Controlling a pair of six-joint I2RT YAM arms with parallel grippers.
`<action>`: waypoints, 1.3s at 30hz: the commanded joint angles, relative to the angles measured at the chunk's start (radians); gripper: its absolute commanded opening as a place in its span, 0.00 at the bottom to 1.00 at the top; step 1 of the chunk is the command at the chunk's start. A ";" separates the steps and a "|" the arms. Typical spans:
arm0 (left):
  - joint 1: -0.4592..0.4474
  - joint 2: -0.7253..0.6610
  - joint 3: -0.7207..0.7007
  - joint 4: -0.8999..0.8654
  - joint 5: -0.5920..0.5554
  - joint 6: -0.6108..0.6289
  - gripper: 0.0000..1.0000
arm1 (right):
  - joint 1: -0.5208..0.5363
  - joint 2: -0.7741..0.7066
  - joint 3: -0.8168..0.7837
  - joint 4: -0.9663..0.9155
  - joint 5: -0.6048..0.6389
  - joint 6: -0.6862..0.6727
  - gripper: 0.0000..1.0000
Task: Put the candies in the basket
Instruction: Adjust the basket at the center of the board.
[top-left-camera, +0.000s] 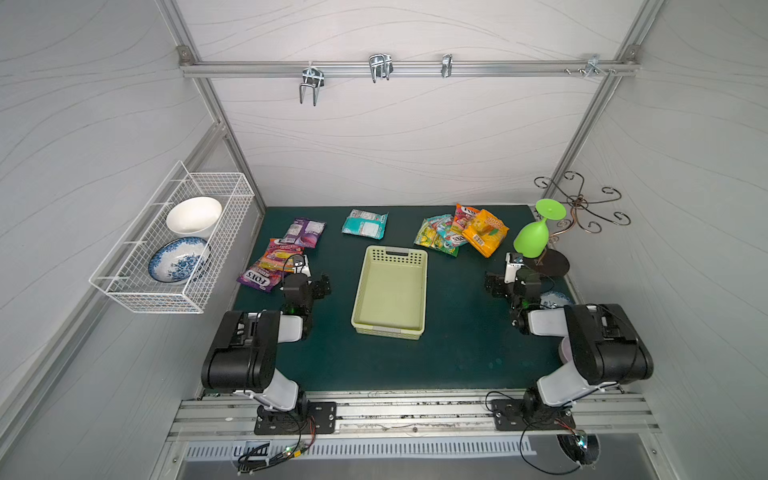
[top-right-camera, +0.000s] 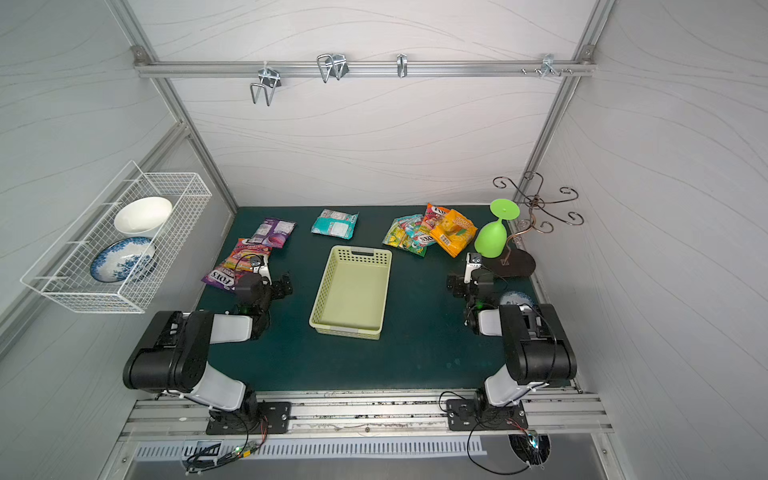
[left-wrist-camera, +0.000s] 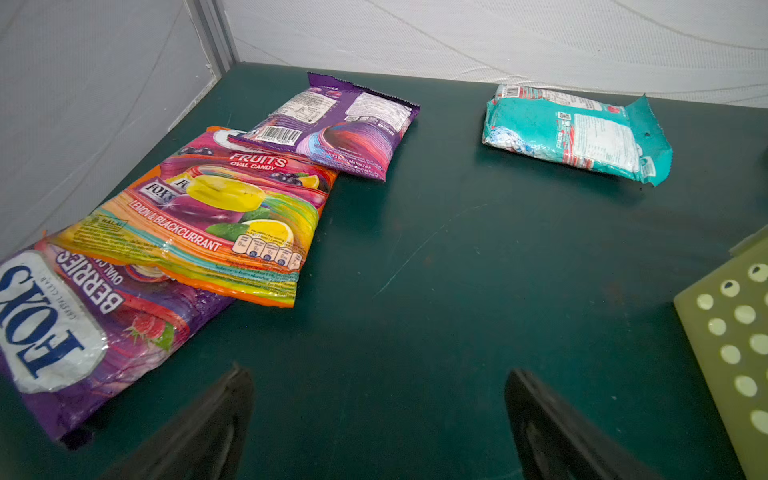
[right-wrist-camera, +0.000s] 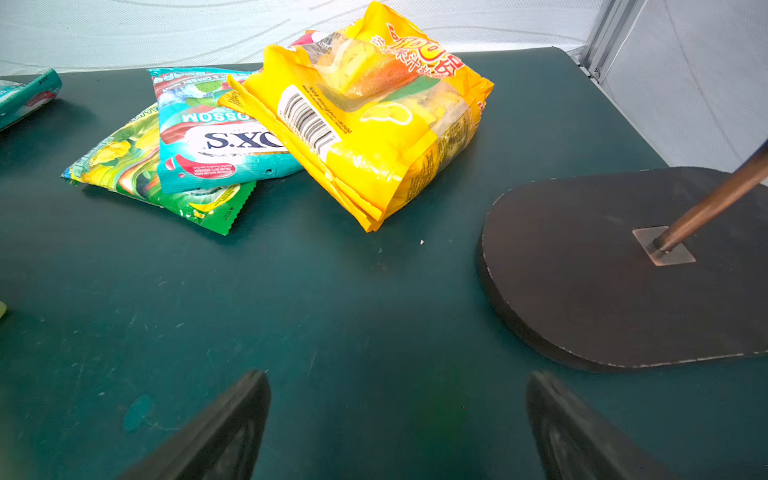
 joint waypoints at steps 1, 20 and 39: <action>-0.003 0.006 0.031 0.026 0.000 0.005 0.99 | 0.006 0.003 0.014 0.018 0.008 -0.005 0.99; -0.003 0.008 0.031 0.031 -0.002 0.005 0.99 | 0.007 0.002 0.014 0.020 0.009 -0.005 0.99; -0.028 -0.183 0.180 -0.412 -0.056 0.058 0.99 | 0.095 -0.196 0.116 -0.306 0.069 -0.057 0.99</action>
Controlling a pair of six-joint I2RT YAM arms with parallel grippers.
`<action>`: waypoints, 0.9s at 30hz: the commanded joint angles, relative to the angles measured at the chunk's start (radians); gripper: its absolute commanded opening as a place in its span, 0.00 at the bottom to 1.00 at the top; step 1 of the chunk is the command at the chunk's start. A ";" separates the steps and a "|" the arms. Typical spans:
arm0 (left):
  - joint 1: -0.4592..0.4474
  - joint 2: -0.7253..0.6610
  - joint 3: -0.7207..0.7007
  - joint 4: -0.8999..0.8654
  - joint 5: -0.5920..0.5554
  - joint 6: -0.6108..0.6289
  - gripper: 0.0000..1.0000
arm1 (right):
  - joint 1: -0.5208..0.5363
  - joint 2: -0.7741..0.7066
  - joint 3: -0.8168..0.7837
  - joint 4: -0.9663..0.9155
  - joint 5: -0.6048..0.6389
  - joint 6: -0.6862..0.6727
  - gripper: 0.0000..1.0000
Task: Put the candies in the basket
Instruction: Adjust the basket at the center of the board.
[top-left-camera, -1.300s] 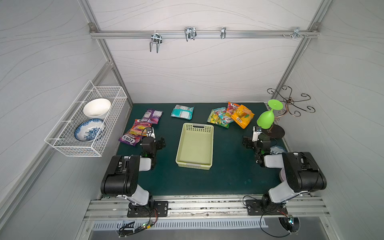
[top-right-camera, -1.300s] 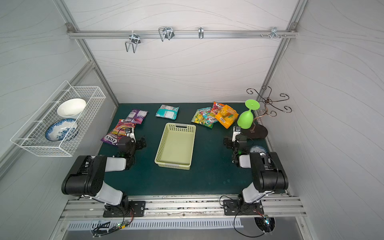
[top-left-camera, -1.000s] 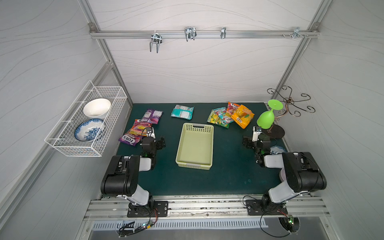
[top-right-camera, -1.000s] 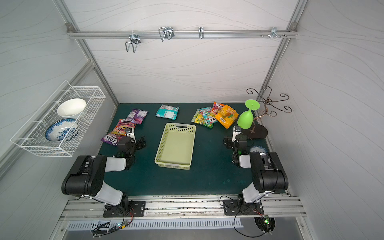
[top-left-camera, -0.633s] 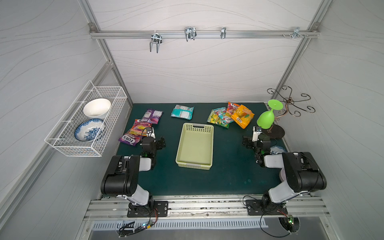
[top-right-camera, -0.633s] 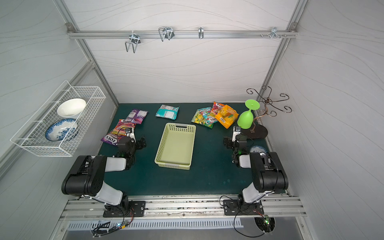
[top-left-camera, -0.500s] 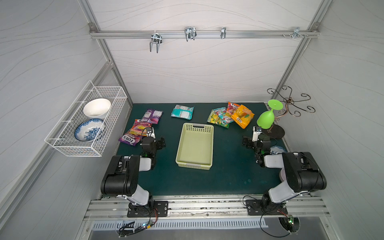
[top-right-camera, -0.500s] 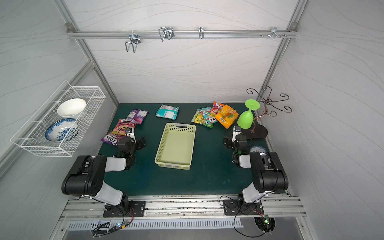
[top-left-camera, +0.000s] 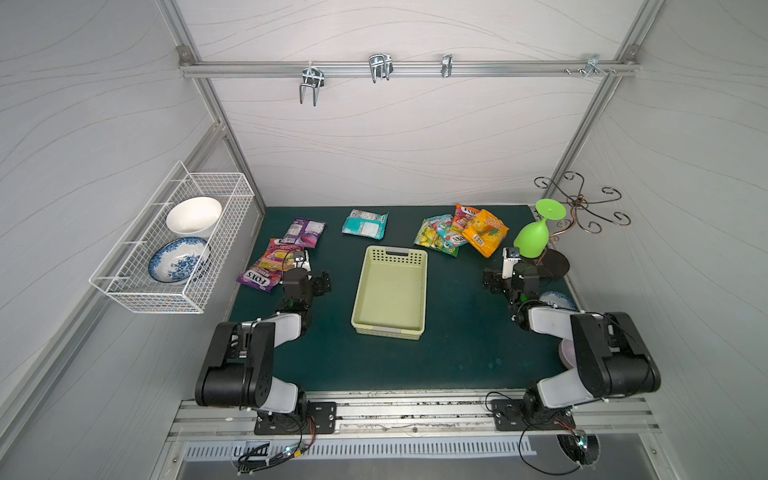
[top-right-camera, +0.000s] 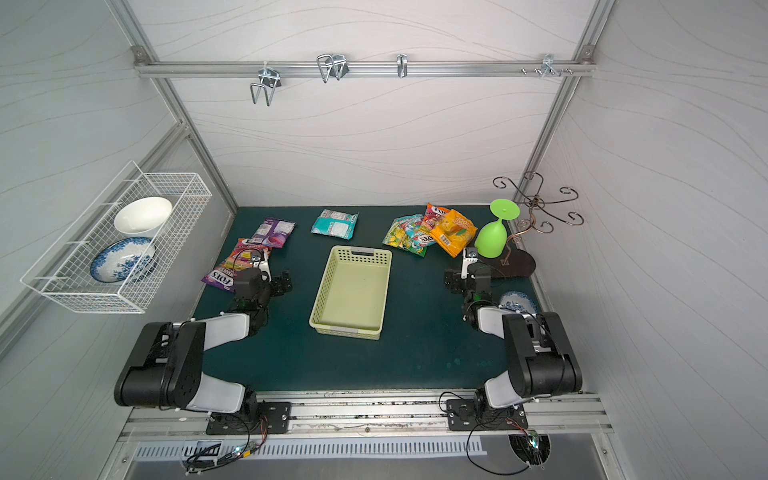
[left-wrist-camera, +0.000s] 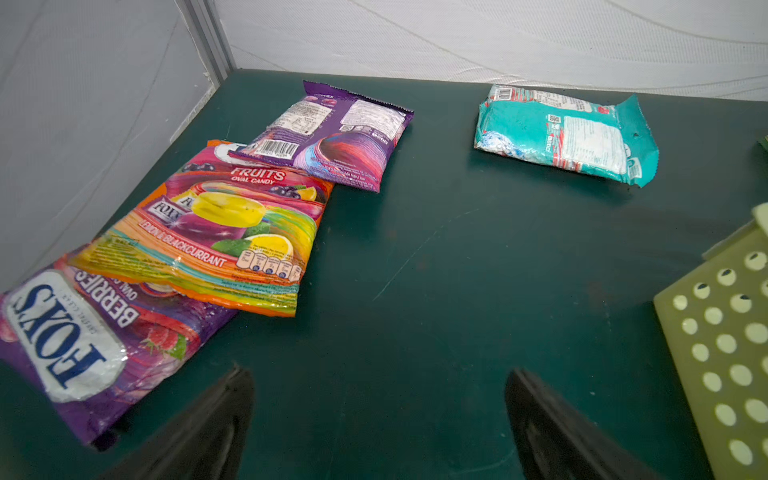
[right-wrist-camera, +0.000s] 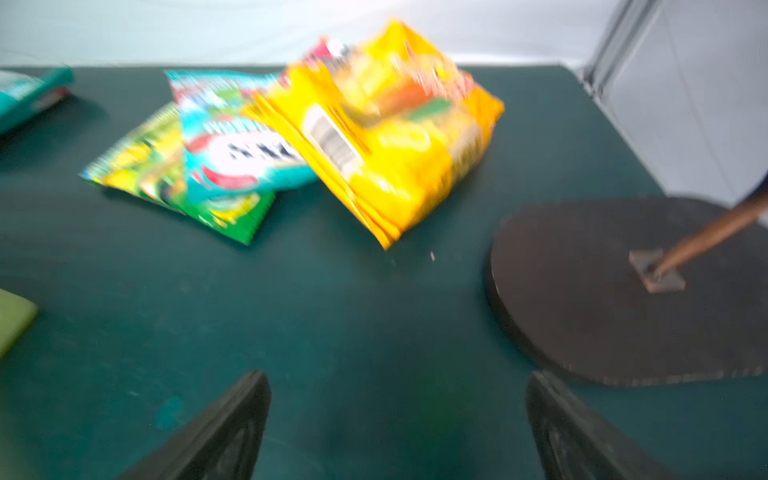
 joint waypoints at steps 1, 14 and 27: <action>-0.010 -0.073 0.121 -0.244 -0.055 0.020 0.99 | 0.037 -0.107 0.023 -0.123 0.021 -0.018 0.99; -0.010 -0.115 0.468 -0.874 -0.037 -0.092 0.98 | 0.140 -0.517 0.027 -0.484 -0.073 0.070 0.99; 0.076 -0.185 0.449 -0.915 0.297 -0.051 0.99 | 0.122 -0.518 0.198 -0.813 0.006 0.286 0.99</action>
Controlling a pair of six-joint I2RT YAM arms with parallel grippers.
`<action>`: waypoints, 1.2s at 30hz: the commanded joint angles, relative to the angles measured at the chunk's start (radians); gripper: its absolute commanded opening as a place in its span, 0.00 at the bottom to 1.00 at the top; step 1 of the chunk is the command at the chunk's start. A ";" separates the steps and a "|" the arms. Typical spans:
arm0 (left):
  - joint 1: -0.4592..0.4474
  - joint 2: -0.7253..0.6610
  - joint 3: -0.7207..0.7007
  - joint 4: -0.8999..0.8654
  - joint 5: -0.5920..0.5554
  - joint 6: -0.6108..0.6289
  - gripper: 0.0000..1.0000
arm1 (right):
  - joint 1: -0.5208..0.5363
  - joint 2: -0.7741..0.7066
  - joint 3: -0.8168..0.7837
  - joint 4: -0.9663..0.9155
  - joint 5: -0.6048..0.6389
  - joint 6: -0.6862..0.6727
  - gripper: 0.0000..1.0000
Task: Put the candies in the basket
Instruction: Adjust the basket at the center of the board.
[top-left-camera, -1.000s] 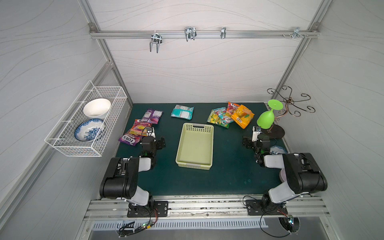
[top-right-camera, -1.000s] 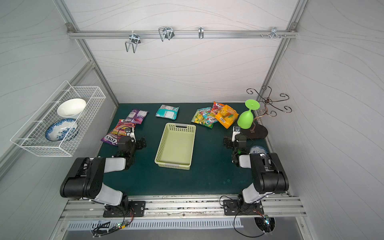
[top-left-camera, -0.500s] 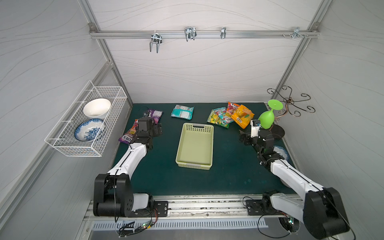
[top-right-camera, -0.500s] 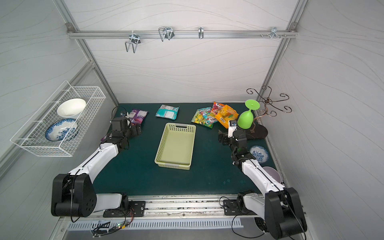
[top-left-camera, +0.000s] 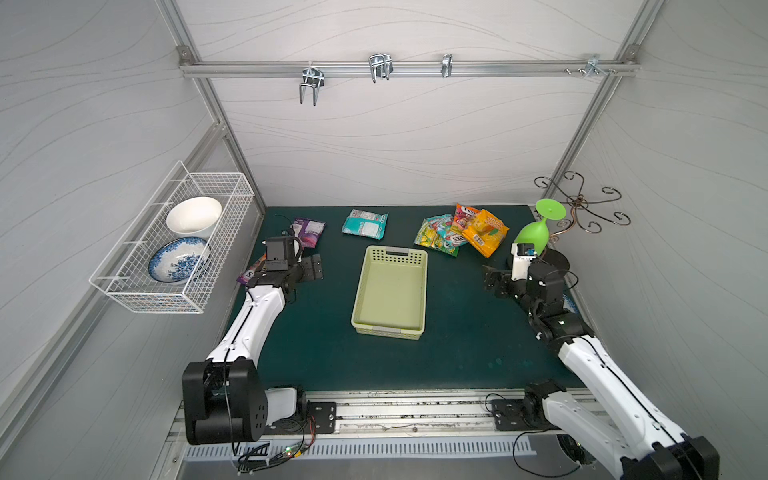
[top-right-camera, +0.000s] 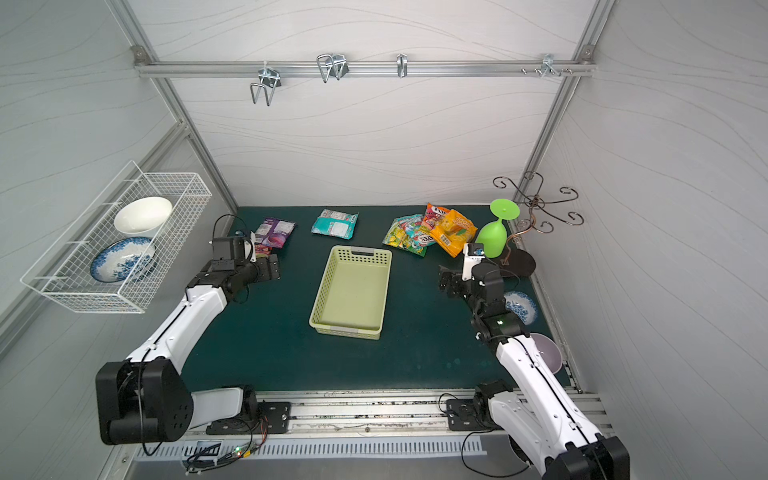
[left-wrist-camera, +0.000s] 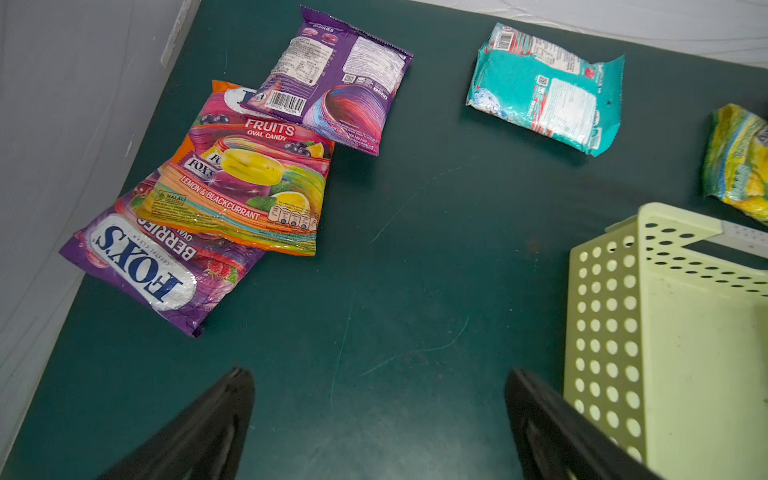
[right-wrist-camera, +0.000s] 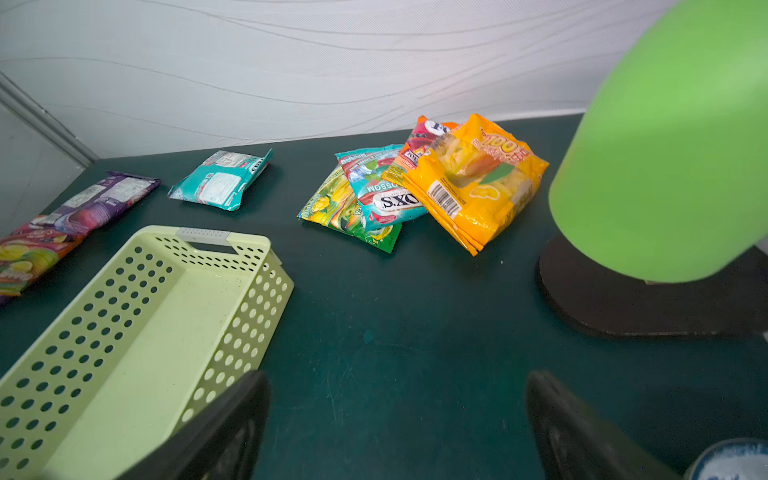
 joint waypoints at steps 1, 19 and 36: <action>0.003 -0.033 0.006 0.002 0.145 0.026 0.99 | -0.009 0.063 0.074 -0.126 0.034 0.068 0.99; -0.009 -0.091 -0.054 0.043 0.203 0.036 0.99 | 0.089 0.462 0.491 -0.309 0.014 -0.041 0.99; -0.087 -0.044 -0.123 0.024 0.291 0.265 0.99 | 0.126 0.672 0.696 -0.385 0.000 -0.094 0.99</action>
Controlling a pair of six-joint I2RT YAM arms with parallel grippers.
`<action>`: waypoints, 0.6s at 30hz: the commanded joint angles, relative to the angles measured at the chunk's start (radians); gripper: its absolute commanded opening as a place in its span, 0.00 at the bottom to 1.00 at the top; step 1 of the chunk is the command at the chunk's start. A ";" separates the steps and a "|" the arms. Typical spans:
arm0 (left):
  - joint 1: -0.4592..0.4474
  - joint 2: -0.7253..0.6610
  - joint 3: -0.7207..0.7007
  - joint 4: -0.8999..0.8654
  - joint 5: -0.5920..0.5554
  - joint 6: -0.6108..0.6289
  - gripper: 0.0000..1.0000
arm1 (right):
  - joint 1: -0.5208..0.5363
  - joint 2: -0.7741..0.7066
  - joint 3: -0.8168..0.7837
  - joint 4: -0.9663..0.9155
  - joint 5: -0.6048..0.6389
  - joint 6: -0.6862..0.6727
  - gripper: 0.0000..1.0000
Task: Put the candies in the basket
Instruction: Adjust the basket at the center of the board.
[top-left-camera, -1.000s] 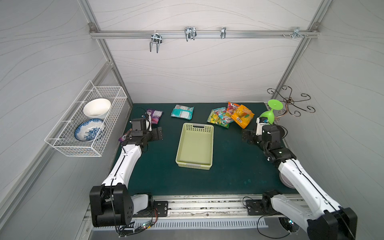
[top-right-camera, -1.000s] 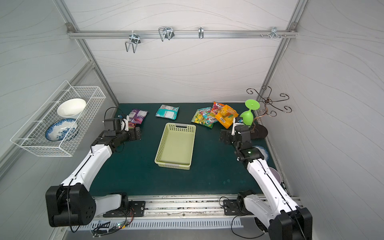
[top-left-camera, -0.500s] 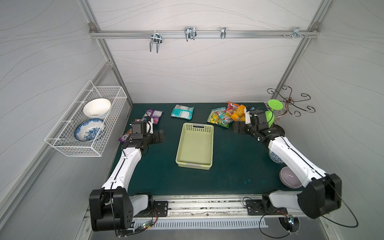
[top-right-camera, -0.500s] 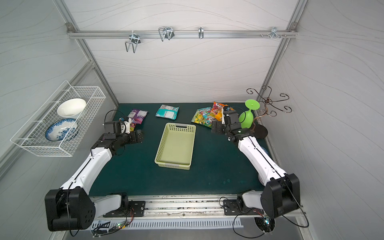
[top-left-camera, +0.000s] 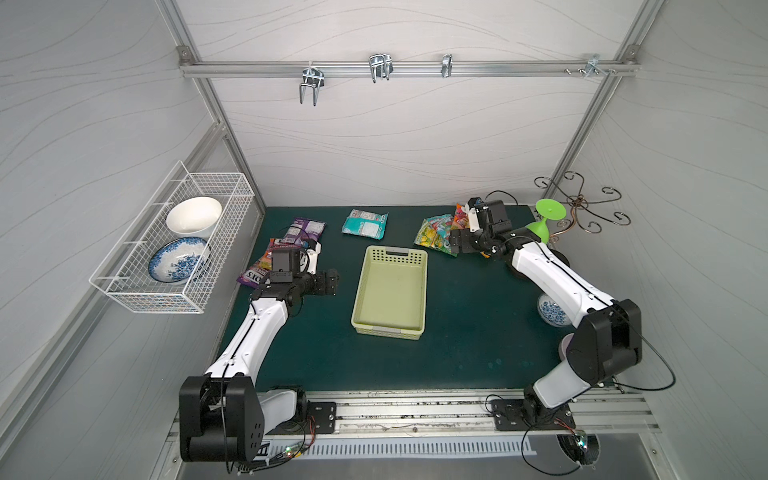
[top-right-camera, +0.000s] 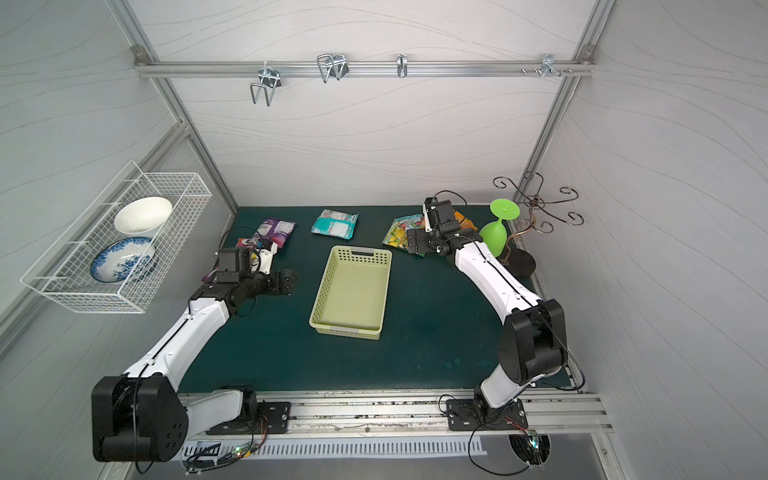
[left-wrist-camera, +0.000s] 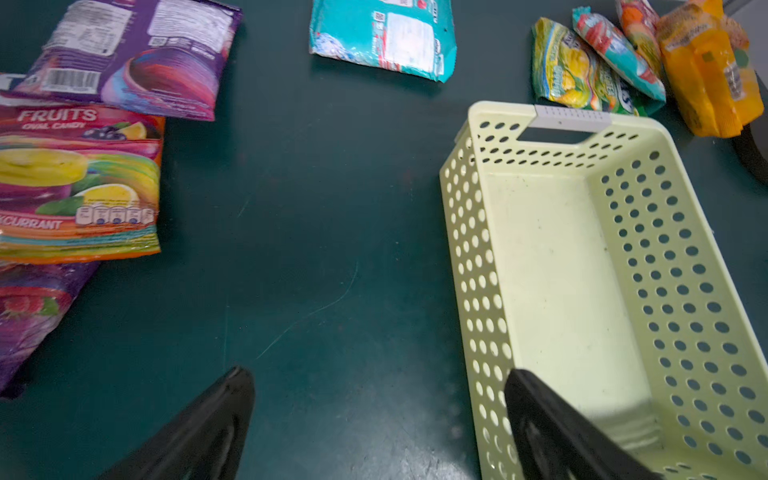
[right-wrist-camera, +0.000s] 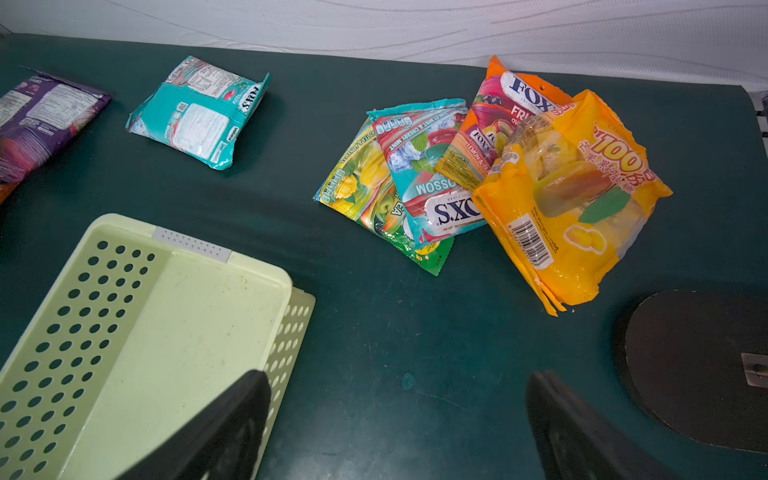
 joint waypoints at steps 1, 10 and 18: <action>-0.027 0.023 -0.014 -0.004 0.027 0.129 0.99 | 0.004 -0.049 -0.037 -0.027 0.003 -0.026 0.99; -0.103 0.052 -0.060 -0.057 -0.055 0.288 0.99 | 0.003 -0.110 -0.089 0.000 0.005 -0.055 0.99; -0.149 0.073 -0.081 -0.066 -0.091 0.332 0.99 | 0.001 -0.128 -0.106 0.012 0.006 -0.066 0.99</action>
